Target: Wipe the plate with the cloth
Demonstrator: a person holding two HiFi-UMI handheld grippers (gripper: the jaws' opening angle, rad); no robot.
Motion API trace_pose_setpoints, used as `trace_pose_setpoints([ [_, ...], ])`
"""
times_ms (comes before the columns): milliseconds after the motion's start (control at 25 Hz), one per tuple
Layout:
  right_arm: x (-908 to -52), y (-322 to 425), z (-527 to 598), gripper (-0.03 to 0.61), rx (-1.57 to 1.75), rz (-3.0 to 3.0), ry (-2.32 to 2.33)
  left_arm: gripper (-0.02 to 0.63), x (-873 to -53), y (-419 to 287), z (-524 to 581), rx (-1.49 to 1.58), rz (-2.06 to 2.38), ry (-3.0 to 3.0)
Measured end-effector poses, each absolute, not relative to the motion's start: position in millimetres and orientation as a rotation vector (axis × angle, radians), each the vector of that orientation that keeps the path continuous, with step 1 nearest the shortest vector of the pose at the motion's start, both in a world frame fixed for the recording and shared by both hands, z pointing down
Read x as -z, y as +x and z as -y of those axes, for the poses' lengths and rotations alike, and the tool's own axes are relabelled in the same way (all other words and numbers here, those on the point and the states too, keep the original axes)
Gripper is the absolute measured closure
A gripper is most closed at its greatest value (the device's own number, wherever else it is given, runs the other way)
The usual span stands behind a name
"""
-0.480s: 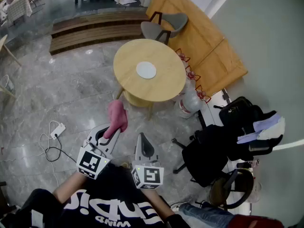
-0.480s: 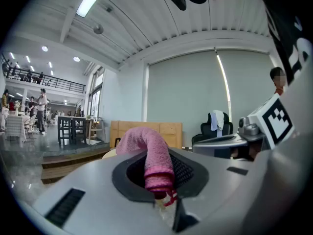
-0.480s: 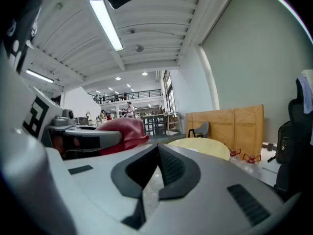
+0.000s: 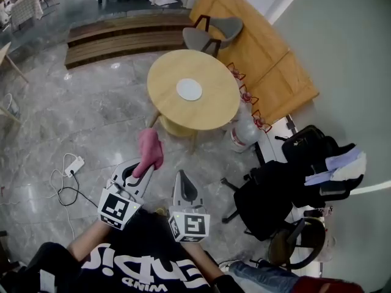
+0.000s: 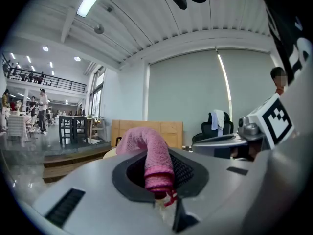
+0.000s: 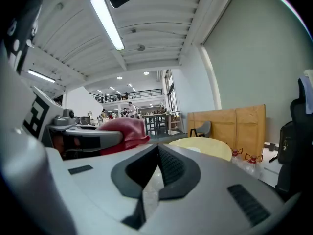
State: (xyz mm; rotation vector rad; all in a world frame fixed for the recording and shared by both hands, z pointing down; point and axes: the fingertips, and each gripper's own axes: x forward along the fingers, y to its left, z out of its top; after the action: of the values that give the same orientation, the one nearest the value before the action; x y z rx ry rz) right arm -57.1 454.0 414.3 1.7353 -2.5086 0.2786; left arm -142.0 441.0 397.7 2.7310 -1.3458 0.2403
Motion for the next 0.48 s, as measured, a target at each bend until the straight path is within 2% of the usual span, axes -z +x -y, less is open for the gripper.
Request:
trace_pose_setpoints([
  [480, -413, -48, -460, 0.555, -0.316, 2.551, 1.673, 0.561, -401, -137, -444, -0.231, 1.372, 2.719],
])
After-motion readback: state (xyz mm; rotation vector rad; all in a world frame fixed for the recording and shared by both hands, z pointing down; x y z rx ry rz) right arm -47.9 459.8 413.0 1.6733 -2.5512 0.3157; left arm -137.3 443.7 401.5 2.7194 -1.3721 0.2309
